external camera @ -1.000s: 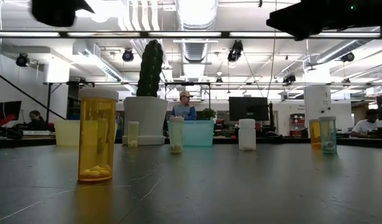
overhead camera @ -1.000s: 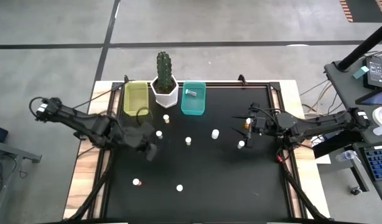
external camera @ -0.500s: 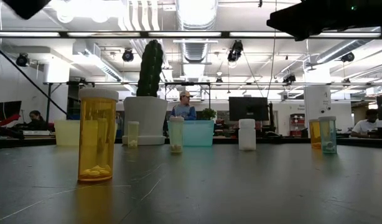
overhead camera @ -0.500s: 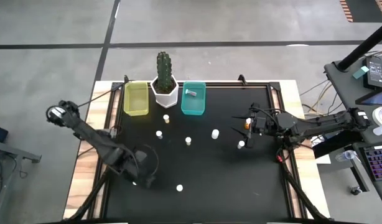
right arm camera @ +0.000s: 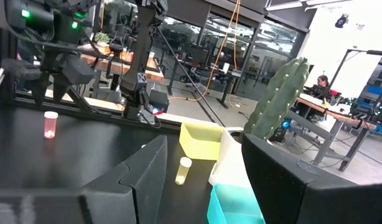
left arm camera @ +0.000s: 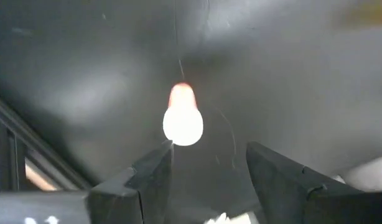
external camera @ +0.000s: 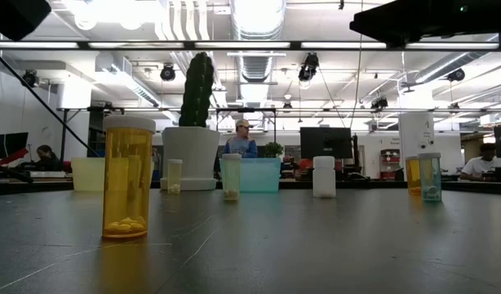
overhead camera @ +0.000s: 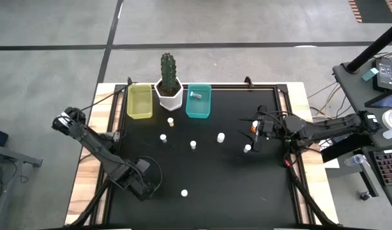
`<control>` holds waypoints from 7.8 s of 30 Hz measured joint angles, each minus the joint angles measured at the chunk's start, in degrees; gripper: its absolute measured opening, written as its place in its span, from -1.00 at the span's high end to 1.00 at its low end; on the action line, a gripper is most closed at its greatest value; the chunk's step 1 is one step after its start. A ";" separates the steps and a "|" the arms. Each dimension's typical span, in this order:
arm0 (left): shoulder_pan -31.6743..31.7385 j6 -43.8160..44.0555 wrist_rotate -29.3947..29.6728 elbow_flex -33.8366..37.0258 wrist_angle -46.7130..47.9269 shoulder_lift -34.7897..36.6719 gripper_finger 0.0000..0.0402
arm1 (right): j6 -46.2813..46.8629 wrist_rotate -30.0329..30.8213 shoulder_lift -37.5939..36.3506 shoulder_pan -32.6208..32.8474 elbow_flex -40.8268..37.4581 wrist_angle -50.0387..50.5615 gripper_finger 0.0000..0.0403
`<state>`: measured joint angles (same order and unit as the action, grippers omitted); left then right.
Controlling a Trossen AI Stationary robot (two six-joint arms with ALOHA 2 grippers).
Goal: Pick and place medicine bottles into bin by pill shape (circle, oval)
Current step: Put the pink tablet bottle into the yellow bin, then put the transparent white capsule bottle into the blue
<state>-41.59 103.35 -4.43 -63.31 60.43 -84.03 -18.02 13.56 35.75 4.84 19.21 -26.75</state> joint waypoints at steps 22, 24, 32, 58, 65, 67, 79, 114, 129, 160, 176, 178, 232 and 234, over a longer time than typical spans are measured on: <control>-0.78 -1.97 0.53 4.96 -4.43 0.26 -0.23 | 0.87 0.00 0.02 0.00 0.02 0.39 0.00; -1.00 -1.97 0.52 6.11 -6.40 0.26 -0.23 | 0.87 0.00 0.02 0.00 0.02 0.46 0.00; -1.17 -1.93 0.09 9.84 -10.30 0.04 -0.23 | 0.88 0.00 0.02 0.00 0.02 0.54 0.00; -0.60 -3.16 -1.09 9.97 -11.02 0.78 0.52 | 1.84 0.00 0.02 0.00 0.02 1.45 0.00; 3.07 -5.94 -1.62 7.14 -10.43 3.07 0.52 | 2.00 0.02 0.02 0.00 0.02 1.96 0.00; 5.11 -8.67 -1.47 5.64 -9.74 3.57 0.52 | 2.16 0.02 0.02 0.00 0.02 2.08 0.00; 23.62 -33.21 3.82 -5.60 13.13 6.96 0.52 | 2.03 0.04 0.02 0.00 0.02 2.17 0.00; 100.97 -105.86 10.50 -6.94 5.54 -0.65 0.52 | 0.94 0.09 0.02 -2.23 0.02 2.58 0.00; 104.98 -109.06 10.54 -9.84 -2.63 -12.82 0.52 | 1.81 0.07 0.02 -2.27 0.02 3.82 0.00; 104.96 -110.25 10.47 -9.50 -3.41 -14.88 0.46 | 1.99 0.07 0.02 -2.27 0.02 3.92 0.00; 104.96 -110.31 12.60 -9.68 -3.28 -14.86 0.02 | 1.99 0.07 0.02 -2.27 0.02 3.96 0.00; 104.96 -110.35 13.83 -9.81 -3.18 -14.76 -0.04 | 1.99 0.07 0.02 -2.27 0.02 3.96 0.00; 52.75 -90.89 13.76 27.05 -56.32 45.64 -0.07 | 23.77 2.97 0.43 -2.25 0.04 2.71 0.00; 51.72 -94.96 11.33 28.63 -63.58 45.93 -0.07 | 26.49 2.97 0.97 -2.21 0.04 0.89 0.00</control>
<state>10.13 8.39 6.91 -34.68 -3.16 -38.10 8.46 16.53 36.72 2.64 19.25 -25.86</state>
